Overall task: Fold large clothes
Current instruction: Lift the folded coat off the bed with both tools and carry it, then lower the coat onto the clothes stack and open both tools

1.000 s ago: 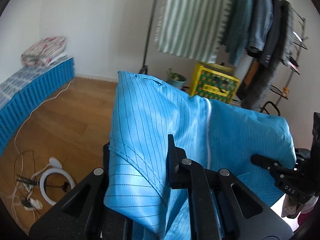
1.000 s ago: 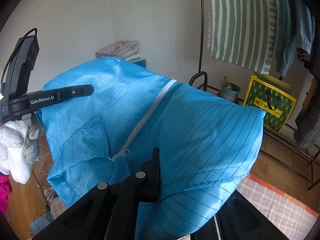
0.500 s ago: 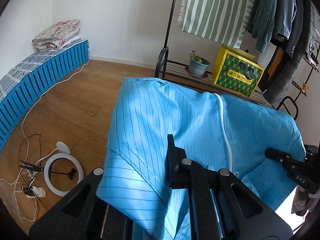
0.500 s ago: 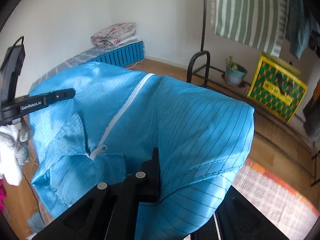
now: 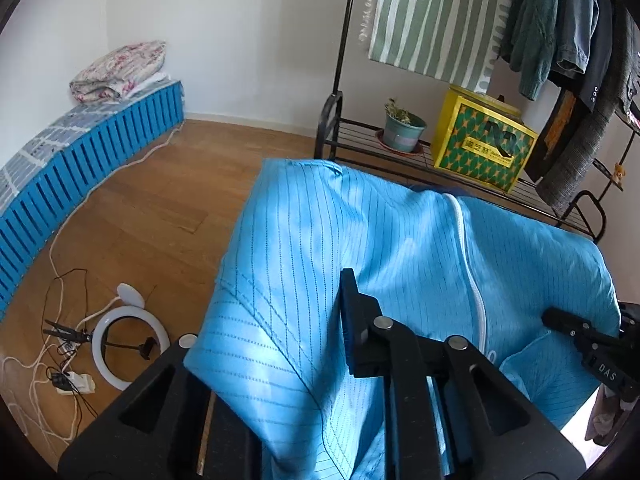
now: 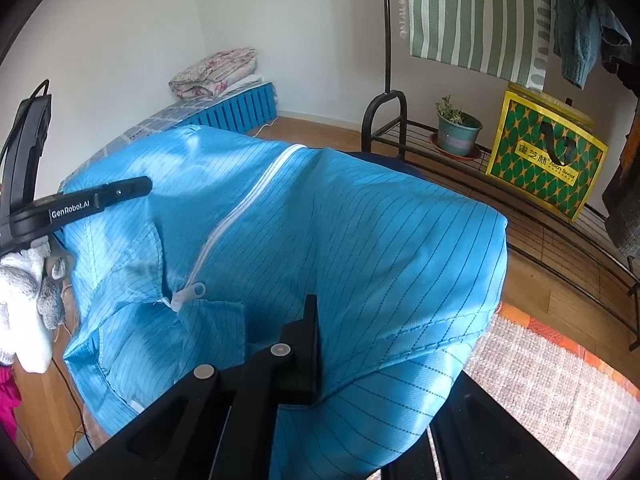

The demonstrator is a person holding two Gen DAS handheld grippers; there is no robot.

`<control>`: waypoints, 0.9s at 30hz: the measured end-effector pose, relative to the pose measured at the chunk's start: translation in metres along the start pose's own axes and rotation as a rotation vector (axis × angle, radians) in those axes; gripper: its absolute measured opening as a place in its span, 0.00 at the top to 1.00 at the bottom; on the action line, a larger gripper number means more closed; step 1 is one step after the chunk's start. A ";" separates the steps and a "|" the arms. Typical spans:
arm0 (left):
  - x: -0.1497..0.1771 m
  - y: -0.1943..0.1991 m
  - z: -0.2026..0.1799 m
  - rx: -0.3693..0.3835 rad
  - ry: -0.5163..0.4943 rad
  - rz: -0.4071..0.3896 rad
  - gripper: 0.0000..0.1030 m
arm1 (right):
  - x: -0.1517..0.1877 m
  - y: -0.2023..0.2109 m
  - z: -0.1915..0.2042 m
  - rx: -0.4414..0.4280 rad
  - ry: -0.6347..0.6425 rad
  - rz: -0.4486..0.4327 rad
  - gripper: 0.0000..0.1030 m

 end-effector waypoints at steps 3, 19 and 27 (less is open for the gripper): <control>-0.004 0.004 0.002 -0.041 0.004 -0.015 0.81 | 0.001 0.001 0.000 0.013 0.004 0.019 0.76; 0.020 0.146 -0.043 -0.060 -0.061 -0.193 0.49 | 0.018 0.116 0.009 0.110 0.007 -0.076 0.35; 0.081 0.251 -0.071 -0.014 -0.021 -0.220 0.36 | 0.061 0.231 0.033 0.128 0.031 -0.179 0.27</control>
Point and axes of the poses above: each gripper's, at about its wrist camera, not at the fingertips, and y roughly against the way its jaws point, z to its left, x to its underside, the point moved 3 cm from there along -y, roughly the way its jaws point, and after that the axes turned 11 degrees about y, right-handed, at the moved point
